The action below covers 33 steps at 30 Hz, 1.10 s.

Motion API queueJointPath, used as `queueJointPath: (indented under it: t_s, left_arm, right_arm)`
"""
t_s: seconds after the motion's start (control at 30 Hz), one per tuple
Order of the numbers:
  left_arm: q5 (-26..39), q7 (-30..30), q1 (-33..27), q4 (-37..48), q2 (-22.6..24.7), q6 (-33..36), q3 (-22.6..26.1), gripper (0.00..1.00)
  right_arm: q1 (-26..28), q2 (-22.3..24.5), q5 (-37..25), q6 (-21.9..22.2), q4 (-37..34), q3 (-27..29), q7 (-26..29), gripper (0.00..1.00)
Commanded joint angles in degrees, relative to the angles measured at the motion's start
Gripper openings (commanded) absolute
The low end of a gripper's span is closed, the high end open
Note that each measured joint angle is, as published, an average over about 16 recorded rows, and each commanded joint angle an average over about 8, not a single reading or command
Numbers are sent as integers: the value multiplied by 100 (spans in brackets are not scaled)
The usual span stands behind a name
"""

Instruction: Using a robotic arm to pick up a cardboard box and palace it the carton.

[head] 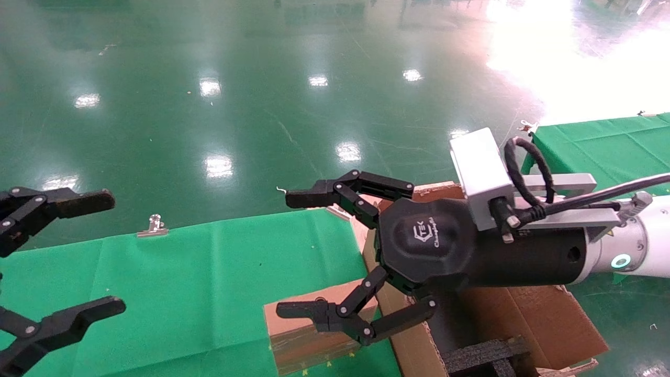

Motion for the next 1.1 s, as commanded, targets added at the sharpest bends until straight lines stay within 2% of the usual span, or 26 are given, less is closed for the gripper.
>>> queueJointPath:
  t_s: [0.03,0.47,0.73,1.1]
  left_arm:
    - [0,0,0,0,0,0,0,100]
    - [0,0,0,0,0,0,0,100]
    - [0,0,0,0,0,0,0,0]
    - [0,0,0,0,0,0,0,0]
  right_arm:
    - [0,0,0,0,0,0,0,100]
    - [0,0,0,0,0,0,0,100]
    - [0,0,0,0,0,0,0,100]
    - [1,82,-152,13,54,-62,80,100]
